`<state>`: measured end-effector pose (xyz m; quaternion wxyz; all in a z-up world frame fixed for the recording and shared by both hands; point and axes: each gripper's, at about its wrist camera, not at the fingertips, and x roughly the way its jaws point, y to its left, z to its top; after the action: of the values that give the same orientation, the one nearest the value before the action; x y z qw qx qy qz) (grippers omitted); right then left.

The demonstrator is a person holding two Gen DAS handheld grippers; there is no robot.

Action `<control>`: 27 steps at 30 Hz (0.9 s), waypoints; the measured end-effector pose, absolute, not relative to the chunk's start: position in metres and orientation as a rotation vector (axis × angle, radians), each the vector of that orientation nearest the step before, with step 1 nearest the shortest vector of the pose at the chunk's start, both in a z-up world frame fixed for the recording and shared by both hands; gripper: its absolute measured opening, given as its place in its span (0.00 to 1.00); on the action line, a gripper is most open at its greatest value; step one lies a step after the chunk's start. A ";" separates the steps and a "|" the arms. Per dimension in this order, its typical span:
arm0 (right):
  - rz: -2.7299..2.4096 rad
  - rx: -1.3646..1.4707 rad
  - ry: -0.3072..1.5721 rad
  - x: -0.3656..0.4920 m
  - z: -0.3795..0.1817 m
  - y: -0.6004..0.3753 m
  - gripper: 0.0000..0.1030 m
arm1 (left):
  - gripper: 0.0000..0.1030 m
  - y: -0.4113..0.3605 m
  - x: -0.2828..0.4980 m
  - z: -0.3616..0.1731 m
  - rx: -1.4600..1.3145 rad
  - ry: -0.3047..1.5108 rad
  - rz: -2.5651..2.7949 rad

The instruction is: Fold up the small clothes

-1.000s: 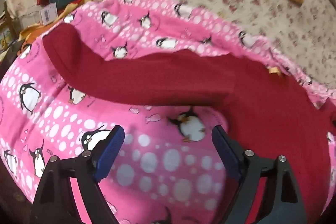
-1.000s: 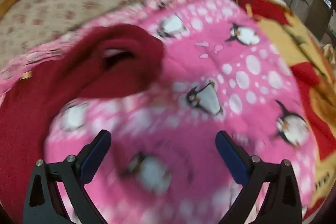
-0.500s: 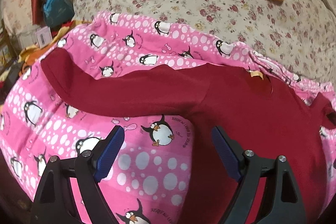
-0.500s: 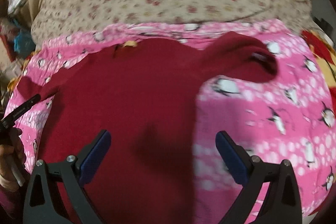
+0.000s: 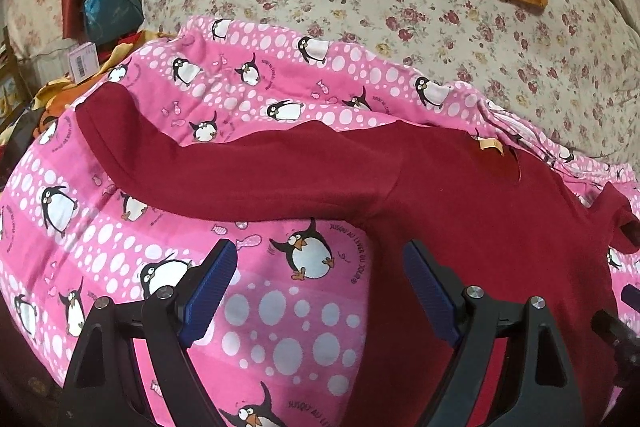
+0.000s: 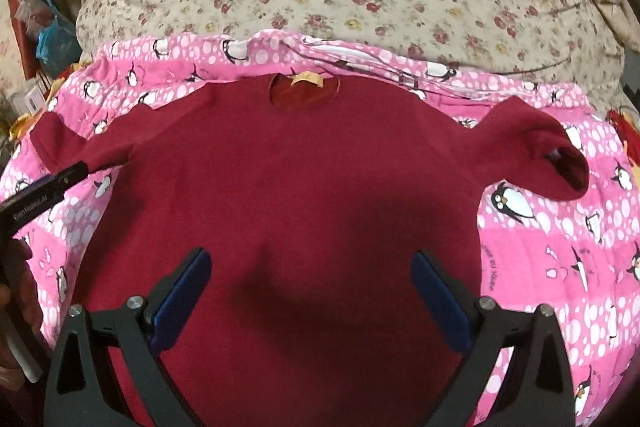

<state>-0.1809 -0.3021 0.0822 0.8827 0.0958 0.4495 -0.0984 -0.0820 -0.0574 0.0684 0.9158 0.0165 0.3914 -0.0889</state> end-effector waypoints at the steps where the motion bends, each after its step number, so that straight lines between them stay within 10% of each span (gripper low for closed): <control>1: -0.208 0.188 0.934 -0.181 0.082 -0.300 0.98 | 0.66 -0.058 -0.082 0.069 0.037 0.803 -0.182; 27: -0.239 0.222 0.883 -0.177 0.077 -0.298 0.98 | 0.66 -0.068 -0.086 0.070 0.102 0.771 -0.168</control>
<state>-0.1771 -0.2981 0.0767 0.8913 0.1069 0.4253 -0.1152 -0.0864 -0.0680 0.0698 0.9219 0.0497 0.3755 -0.0818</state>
